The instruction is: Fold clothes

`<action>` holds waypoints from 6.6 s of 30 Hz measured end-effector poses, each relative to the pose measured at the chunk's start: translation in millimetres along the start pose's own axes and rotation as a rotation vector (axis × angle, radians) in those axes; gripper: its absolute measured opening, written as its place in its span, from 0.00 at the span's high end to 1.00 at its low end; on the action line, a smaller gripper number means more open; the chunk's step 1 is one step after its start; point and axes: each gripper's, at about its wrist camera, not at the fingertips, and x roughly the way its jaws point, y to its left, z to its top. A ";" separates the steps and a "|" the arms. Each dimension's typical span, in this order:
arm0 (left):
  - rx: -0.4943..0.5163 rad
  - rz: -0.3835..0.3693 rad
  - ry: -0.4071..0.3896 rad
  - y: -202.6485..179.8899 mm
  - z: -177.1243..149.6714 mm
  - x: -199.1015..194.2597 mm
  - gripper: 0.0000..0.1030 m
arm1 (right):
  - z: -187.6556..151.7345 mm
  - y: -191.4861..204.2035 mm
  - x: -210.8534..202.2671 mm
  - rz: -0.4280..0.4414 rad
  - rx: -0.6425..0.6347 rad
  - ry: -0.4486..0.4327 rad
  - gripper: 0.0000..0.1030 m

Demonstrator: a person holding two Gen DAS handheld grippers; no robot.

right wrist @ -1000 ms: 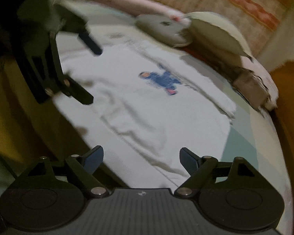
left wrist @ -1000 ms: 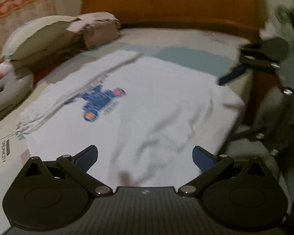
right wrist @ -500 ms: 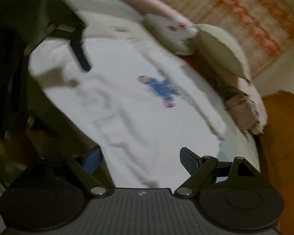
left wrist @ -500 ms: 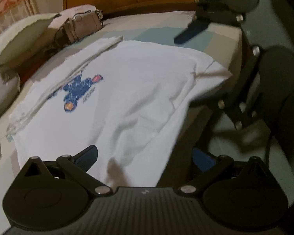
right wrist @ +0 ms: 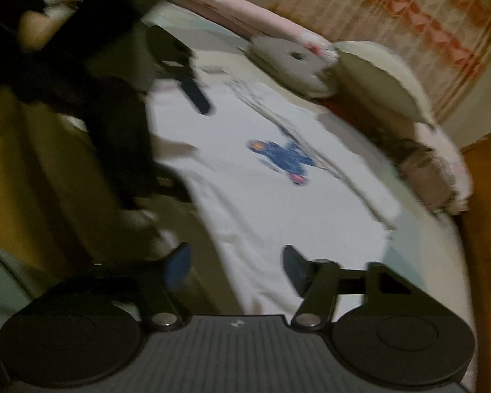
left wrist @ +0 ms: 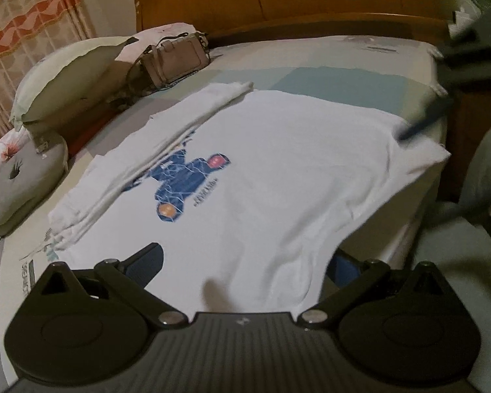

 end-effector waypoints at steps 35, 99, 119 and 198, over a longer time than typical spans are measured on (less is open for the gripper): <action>-0.125 0.003 -0.005 54.9 0.4 -6.4 0.01 | 14.3 61.6 64.2 0.014 -0.421 0.083 0.68; -0.191 -0.071 0.060 53.4 -28.5 -18.4 0.01 | 1.2 34.0 33.8 0.185 -0.148 0.089 0.60; -0.179 -0.086 0.061 51.8 -27.0 -12.7 0.01 | -42.7 -2.2 38.0 -0.040 -0.226 0.223 0.57; -0.216 -0.001 0.096 57.4 -76.7 -48.3 0.01 | -5.3 -9.3 29.9 0.111 0.335 0.071 0.71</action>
